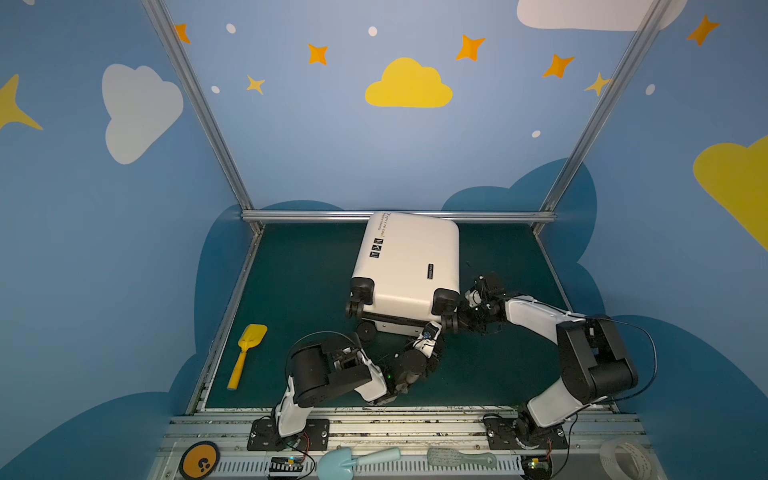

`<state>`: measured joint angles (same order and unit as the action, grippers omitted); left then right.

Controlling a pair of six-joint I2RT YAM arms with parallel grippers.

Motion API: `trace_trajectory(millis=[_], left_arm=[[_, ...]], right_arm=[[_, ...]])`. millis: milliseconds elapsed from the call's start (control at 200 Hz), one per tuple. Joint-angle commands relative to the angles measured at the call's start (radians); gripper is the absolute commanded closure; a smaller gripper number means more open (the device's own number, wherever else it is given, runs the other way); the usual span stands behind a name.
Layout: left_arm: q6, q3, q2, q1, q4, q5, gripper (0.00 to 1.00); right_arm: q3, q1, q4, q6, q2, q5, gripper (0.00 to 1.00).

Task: Pack the luggage

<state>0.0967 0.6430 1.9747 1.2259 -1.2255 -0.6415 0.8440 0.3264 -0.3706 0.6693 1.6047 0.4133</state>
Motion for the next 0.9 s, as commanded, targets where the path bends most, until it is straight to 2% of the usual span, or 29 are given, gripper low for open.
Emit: trace_trajectory(millis=[0, 110, 451, 696, 896], left_arm=[[-0.183, 0.024, -0.001, 0.054, -0.171, 0.072, 0.97], [-0.272, 0.04, 0.005, 0.051, -0.172, 0.135, 0.97], [-0.377, 0.086, 0.012, 0.038, -0.172, 0.262, 0.97], [-0.416, 0.151, 0.058, 0.041, -0.171, 0.327, 0.97], [-0.457, 0.211, 0.102, 0.049, -0.172, 0.323, 0.97]], right_arm=[[0.041, 0.056, 0.041, -0.011, 0.015, 0.078, 1.0], [0.041, 0.056, 0.035, -0.011, 0.015, 0.072, 1.0], [0.046, 0.062, 0.037, -0.006, 0.026, 0.069, 1.0], [0.059, 0.076, 0.038, 0.0, 0.037, 0.068, 1.0], [0.064, 0.087, 0.036, 0.001, 0.037, 0.066, 1.0]])
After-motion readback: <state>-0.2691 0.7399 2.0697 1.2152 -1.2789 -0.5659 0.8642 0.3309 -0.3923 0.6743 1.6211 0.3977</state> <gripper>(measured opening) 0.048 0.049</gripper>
